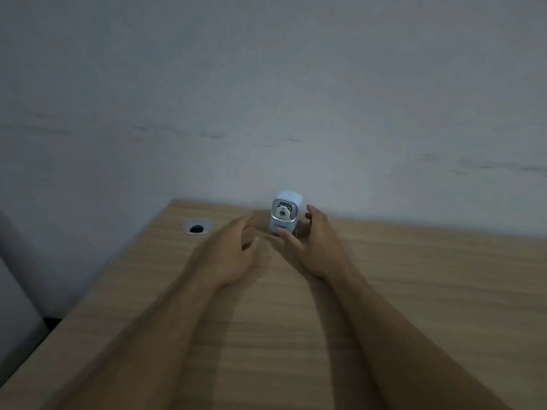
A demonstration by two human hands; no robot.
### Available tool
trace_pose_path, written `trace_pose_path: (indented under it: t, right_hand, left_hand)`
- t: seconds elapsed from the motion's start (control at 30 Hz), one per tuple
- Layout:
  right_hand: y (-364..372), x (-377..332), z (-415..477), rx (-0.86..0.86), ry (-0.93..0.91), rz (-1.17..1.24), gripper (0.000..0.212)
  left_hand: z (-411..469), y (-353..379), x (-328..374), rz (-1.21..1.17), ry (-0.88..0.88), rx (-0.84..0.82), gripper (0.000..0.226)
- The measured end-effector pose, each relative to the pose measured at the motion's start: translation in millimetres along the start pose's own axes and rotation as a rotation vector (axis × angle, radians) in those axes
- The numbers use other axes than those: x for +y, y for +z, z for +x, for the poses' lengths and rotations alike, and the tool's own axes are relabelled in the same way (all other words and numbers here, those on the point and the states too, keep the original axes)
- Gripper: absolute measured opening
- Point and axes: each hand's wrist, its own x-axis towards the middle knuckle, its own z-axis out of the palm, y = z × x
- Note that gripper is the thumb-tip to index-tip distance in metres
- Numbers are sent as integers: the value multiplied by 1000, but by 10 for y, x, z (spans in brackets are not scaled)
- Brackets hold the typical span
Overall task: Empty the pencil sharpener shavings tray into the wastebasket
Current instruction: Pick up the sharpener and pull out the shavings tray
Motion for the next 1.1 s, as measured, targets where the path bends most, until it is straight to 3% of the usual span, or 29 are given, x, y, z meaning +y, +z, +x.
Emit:
trace_pose_path:
  t: [0.3, 0.4, 0.6, 0.7, 0.97, 1.1]
  right_hand:
    - [83, 181, 392, -17, -38, 223, 73]
    - [61, 186, 316, -24, -55, 280, 71]
    - [-129, 106, -117, -115, -83, 378, 73]
    - [-263, 33, -452, -160, -106, 389, 68]
    - [-523, -291, -1377, -246, -88, 403, 70]
    - [-564, -359, -1624, -225, -92, 395, 73]
  left_hand:
    - [493, 197, 49, -100, 142, -83, 63]
    - [470, 180, 26, -164, 96, -81, 63]
    - [103, 13, 72, -388, -6, -172, 86]
    - [-227, -29, 156, -444, 1, -198, 79]
    - [-1219, -198, 561, -115, -15, -97, 68]
    - [-1555, -220, 714, -120, -27, -84, 69]
